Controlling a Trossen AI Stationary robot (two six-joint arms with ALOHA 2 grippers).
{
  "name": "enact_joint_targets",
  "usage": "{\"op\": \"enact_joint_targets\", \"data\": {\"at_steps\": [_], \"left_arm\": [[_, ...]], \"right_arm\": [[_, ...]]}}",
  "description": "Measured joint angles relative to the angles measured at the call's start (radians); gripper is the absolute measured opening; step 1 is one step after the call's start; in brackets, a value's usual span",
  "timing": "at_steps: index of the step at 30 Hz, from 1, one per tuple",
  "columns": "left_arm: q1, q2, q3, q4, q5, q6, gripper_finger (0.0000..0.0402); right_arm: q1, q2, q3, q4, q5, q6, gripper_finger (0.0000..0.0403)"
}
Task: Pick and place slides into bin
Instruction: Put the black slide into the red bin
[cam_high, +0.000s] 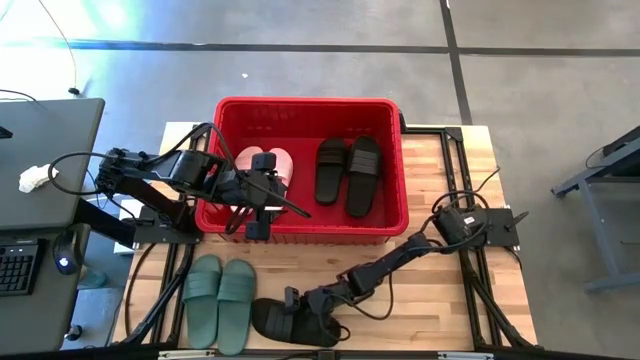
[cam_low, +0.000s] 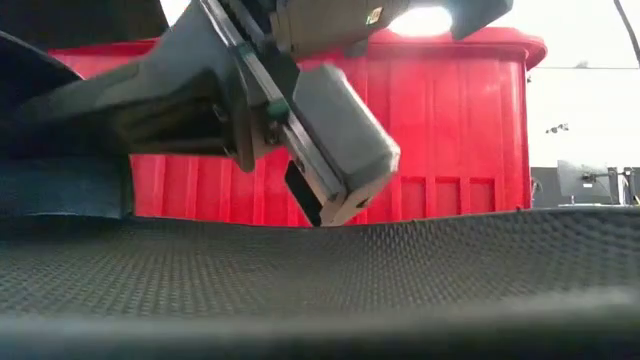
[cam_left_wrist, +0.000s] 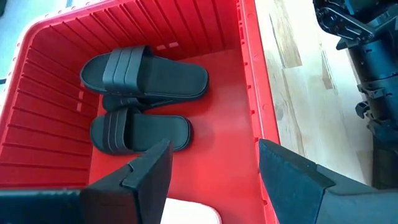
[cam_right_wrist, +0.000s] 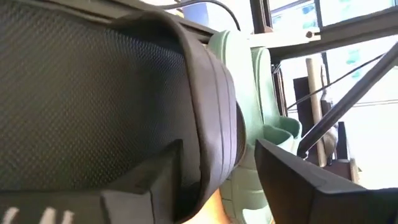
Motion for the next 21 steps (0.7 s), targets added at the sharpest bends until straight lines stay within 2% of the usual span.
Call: {"op": "enact_joint_targets", "data": {"at_steps": [7, 14, 21], "left_arm": [[0.000, 0.000, 0.000, 0.000, 0.000, 0.000, 0.0221], [0.000, 0.000, 0.000, 0.000, 0.000, 0.000, 0.0221], [0.000, 0.000, 0.000, 0.000, -0.001, 0.000, 0.0221]], "right_arm": [[0.001, 0.000, -0.001, 0.016, 0.054, 0.106, 0.0130], [0.002, -0.001, -0.002, 0.009, 0.091, 0.210, 0.0015], [0.009, -0.027, -0.002, -0.021, 0.165, 0.288, 0.0004]]}}
